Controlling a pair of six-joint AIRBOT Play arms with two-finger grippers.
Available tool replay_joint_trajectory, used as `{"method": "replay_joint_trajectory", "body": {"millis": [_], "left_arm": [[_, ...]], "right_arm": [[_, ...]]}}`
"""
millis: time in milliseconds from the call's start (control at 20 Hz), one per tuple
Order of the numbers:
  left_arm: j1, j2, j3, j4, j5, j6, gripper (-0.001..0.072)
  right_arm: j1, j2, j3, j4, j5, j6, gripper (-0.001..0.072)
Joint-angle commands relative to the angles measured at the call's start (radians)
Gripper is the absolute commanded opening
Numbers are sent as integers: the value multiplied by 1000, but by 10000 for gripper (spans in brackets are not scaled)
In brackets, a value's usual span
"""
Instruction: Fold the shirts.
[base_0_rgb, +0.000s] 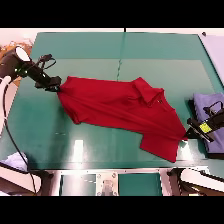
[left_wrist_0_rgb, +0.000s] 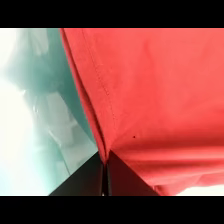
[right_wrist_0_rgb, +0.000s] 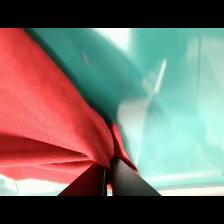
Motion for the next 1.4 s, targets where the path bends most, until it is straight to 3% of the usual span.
{"method": "replay_joint_trajectory", "body": {"millis": [0,50,100,150,200,350,450,500,600,750,1200,1350], "left_arm": [[9,5,-37,-94,-57,42,20],[9,5,-48,-111,-65,39,113],[9,5,-49,-111,-66,33,533],[14,5,-43,-108,-69,7,699],[24,8,-34,-108,-69,13,700],[85,11,38,-111,-19,-12,699],[118,9,50,-146,91,-43,699],[119,0,50,-175,140,-41,699],[106,-38,50,-249,206,-17,607],[73,-127,50,-303,320,-14,607],[10,-263,52,-292,487,-41,606],[23,-262,98,-287,433,-40,608]], "right_arm": [[6,0,1,-9,66,23,18],[13,0,1,16,42,19,30],[16,0,3,37,24,12,173],[15,0,15,58,21,-13,406],[15,0,41,69,23,-34,498],[15,0,159,72,75,-53,489],[15,0,266,106,90,-53,489],[15,0,322,142,87,-58,489],[15,0,404,251,43,-87,489],[16,-3,426,427,-72,-146,489],[16,-66,426,559,-137,-267,490],[15,-82,426,568,-141,-282,490]]}}
